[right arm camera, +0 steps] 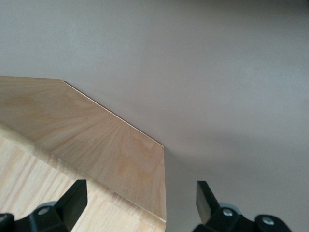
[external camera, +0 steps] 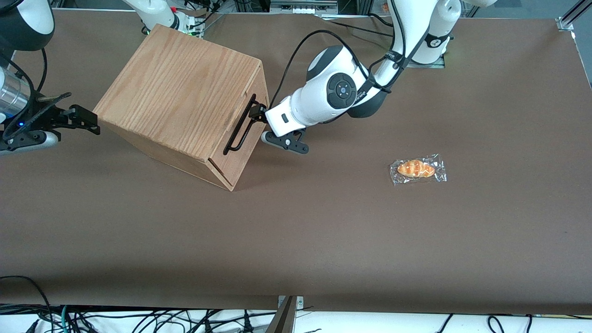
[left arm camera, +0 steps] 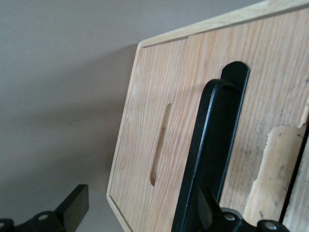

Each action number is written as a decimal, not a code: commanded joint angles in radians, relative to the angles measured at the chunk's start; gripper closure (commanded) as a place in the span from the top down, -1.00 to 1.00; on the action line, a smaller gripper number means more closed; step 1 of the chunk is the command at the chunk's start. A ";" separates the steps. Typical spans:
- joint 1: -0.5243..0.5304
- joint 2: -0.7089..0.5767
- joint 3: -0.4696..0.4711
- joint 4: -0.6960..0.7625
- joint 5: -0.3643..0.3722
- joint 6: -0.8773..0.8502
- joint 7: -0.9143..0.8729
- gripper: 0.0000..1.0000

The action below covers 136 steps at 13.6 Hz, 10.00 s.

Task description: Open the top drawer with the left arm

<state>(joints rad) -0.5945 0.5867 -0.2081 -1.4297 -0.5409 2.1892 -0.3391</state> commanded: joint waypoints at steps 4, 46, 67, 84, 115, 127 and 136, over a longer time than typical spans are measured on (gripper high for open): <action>-0.041 0.035 0.015 0.043 -0.019 0.006 -0.035 1.00; 0.087 0.038 0.122 0.043 0.099 -0.032 -0.017 1.00; 0.139 -0.001 0.114 0.092 0.081 -0.128 -0.089 1.00; 0.513 -0.084 0.125 0.175 0.298 -0.557 0.035 1.00; 0.619 -0.659 0.199 -0.241 0.567 -0.617 0.574 1.00; 0.622 -0.645 0.191 -0.238 0.569 -0.631 0.574 1.00; 0.625 -0.631 0.193 -0.233 0.567 -0.632 0.575 1.00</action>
<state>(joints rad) 0.0296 -0.0361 -0.0131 -1.6571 -0.0048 1.5631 0.2209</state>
